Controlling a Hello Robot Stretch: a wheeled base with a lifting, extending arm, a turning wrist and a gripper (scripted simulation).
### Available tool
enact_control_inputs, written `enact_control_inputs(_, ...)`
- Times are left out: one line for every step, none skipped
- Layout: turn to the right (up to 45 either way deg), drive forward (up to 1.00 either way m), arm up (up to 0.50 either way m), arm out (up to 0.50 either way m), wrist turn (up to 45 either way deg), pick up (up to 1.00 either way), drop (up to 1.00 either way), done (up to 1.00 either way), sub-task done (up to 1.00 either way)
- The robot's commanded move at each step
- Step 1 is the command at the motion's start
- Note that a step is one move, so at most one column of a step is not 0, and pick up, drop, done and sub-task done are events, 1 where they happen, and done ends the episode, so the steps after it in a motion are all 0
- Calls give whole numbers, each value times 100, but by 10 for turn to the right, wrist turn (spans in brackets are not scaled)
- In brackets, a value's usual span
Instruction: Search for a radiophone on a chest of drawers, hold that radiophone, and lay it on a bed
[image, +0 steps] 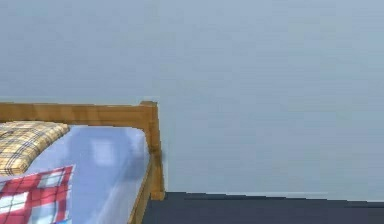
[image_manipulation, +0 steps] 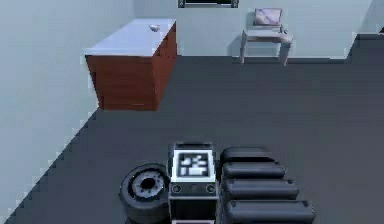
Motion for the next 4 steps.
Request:
enact_control_inputs(-450, 0, 0, 0, 0, 0, 0, 0, 0)
enact_control_inputs(-450, 0, 0, 0, 0, 0, 0, 0, 0)
enact_control_inputs(-450, 0, 0, 0, 0, 0, 0, 0, 0)
enact_control_inputs(-360, 0, 0, 0, 0, 0, 0, 0, 0)
